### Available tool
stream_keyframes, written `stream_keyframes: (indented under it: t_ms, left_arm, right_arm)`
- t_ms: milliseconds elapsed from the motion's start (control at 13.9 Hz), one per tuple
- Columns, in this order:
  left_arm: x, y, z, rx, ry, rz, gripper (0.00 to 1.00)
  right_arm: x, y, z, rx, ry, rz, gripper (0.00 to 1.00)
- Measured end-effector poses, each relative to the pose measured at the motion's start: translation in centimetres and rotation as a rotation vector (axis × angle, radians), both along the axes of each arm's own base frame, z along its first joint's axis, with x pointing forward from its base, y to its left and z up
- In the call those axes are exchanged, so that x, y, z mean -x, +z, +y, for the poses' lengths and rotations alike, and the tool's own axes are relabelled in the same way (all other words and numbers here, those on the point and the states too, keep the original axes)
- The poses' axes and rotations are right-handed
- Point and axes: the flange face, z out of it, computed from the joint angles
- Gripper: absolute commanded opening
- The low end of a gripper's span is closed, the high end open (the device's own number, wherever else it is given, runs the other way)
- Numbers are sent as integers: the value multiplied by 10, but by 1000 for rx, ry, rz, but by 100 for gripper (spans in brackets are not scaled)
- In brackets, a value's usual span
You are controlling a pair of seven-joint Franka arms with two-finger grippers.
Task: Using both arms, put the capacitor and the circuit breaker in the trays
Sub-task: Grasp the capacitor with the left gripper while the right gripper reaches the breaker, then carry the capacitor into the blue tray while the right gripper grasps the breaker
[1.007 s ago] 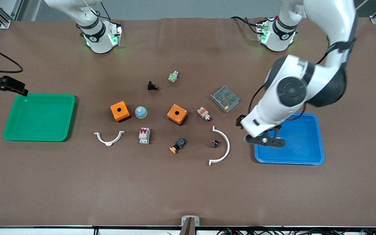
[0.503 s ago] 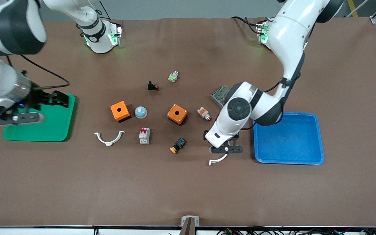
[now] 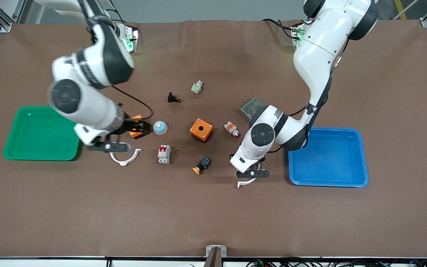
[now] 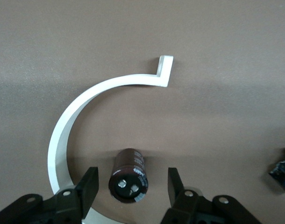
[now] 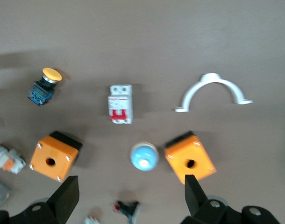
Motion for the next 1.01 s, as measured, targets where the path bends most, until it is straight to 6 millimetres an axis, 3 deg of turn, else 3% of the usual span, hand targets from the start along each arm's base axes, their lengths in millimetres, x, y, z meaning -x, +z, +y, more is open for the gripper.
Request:
stream_keyframes:
  t_ms: [144,216,359,647,863,1007]
  left_arm:
    - [2,-2,-2,-2,-4,1,44]
    - [2,-2,-3,-4,-5,2,33]
    - [3,-7,-2,-7,-6,6,1]
    - [-8,3,5,-1,10,-17,0]
    - [-40,54,33,27,64,-90,0]
    - [-57,91,67,24,112,-108,0]
  right_arm:
    - [5,-38,23,12,-10,-16,100]
    - [4,-56,29,16,-11,-27,100]
    - [-1,-88,35,26,-12,-39,100]
    - [-3,-134,40,35,-11,-68,100]
    - [2,-155,43,39,-5,-80,100]
    - [1,-166,43,42,-6,-88,100]
